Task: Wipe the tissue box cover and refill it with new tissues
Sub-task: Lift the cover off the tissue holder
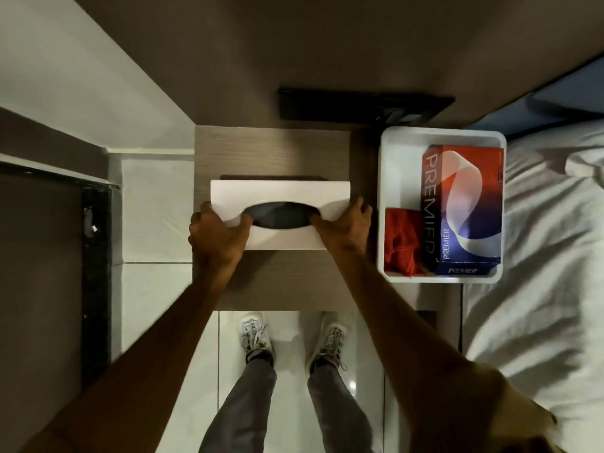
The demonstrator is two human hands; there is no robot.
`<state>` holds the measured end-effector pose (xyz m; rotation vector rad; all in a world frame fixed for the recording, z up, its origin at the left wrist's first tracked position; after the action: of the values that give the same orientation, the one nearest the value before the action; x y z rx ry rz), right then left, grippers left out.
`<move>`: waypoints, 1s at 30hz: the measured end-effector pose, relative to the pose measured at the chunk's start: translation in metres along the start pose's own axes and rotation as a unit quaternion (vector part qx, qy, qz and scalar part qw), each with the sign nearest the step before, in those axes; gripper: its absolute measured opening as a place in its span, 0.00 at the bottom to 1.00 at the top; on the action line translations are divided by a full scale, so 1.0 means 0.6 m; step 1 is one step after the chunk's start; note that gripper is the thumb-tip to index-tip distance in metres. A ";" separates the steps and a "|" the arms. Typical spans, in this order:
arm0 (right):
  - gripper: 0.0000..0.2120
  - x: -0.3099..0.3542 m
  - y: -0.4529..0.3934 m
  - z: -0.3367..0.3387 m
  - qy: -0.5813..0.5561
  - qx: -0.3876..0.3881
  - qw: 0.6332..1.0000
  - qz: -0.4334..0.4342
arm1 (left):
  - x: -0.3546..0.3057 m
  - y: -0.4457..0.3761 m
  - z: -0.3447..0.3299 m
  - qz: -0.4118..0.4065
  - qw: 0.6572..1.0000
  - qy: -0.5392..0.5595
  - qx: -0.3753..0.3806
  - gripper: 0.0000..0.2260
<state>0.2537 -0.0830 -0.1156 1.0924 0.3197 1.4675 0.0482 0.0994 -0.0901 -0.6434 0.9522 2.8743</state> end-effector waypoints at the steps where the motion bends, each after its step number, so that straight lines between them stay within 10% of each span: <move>1: 0.49 -0.004 -0.003 0.001 0.002 0.005 1.000 -0.010 | 0.001 0.001 0.001 -0.003 1.000 0.002 0.004 0.33; 30: 0.33 0.033 0.020 0.027 0.009 -0.078 0.997 -0.024 | -0.027 -0.033 0.018 0.018 0.994 0.021 0.107 0.33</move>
<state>0.2619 -0.0748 -0.0899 0.9396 0.2376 1.4367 0.0623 0.1228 -0.0869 -0.6746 1.2684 2.7448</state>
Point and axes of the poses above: each hand's wrist, its own y-axis away from the middle knuckle, its own z-axis out of the back of the hand, x = y × z, the point moved 9 cm from there along -y, towards the middle knuckle, and after that the axes turned 8 degrees about x, right-handed, at the moved point
